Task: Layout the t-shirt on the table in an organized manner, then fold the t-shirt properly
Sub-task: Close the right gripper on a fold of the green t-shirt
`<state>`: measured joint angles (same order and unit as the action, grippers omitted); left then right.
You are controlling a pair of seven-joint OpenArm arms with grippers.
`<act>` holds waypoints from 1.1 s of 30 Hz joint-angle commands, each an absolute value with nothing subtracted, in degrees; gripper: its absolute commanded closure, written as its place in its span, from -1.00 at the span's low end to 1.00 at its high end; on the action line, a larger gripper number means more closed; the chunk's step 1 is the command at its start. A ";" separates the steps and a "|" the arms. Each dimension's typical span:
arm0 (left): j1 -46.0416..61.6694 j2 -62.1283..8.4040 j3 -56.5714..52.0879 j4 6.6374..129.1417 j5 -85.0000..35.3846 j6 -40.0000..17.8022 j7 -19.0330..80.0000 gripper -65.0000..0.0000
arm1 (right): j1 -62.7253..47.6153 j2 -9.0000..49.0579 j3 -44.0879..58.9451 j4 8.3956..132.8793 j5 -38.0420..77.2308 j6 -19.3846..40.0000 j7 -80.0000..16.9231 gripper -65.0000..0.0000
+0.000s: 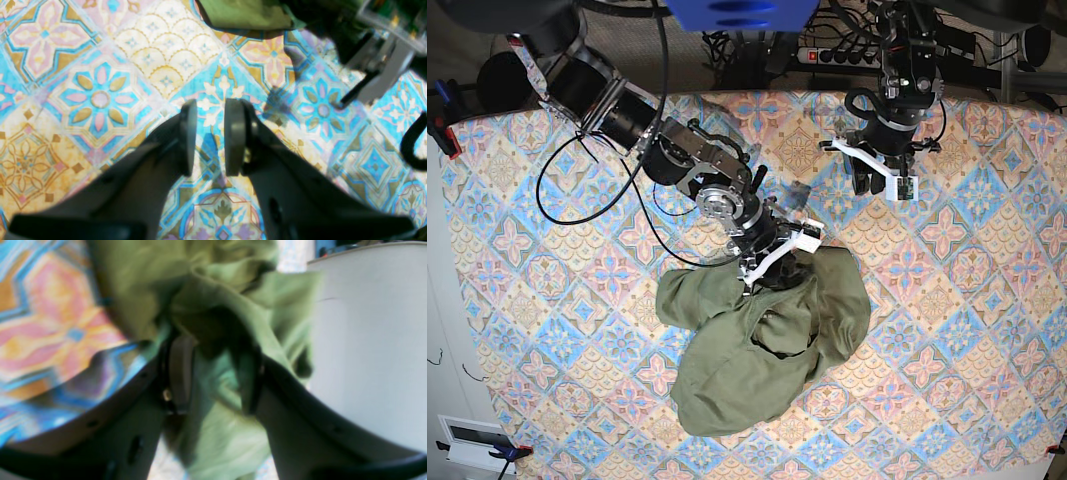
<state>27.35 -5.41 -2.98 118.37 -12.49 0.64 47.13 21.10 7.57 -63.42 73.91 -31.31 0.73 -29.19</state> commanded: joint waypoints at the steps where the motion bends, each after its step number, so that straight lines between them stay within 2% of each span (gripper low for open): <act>1: 27.38 -5.49 -3.03 119.34 -12.88 0.48 45.93 0.54 | 22.64 6.99 -62.90 74.95 -31.96 -0.40 -28.44 0.35; 11: 27.38 -5.49 -3.03 119.34 -12.88 0.48 45.93 0.54 | 24.92 6.90 -62.81 74.59 -31.96 -0.40 -28.44 0.35; 19: 27.03 -5.49 -3.03 119.34 -12.88 0.48 45.93 0.54 | 27.47 5.67 -62.81 69.14 -31.96 -0.40 -28.70 0.35; 33: 26.95 -5.49 -3.03 119.34 -12.88 0.48 45.93 0.54 | 23.69 5.93 -62.90 74.95 -31.96 -0.40 -28.88 0.35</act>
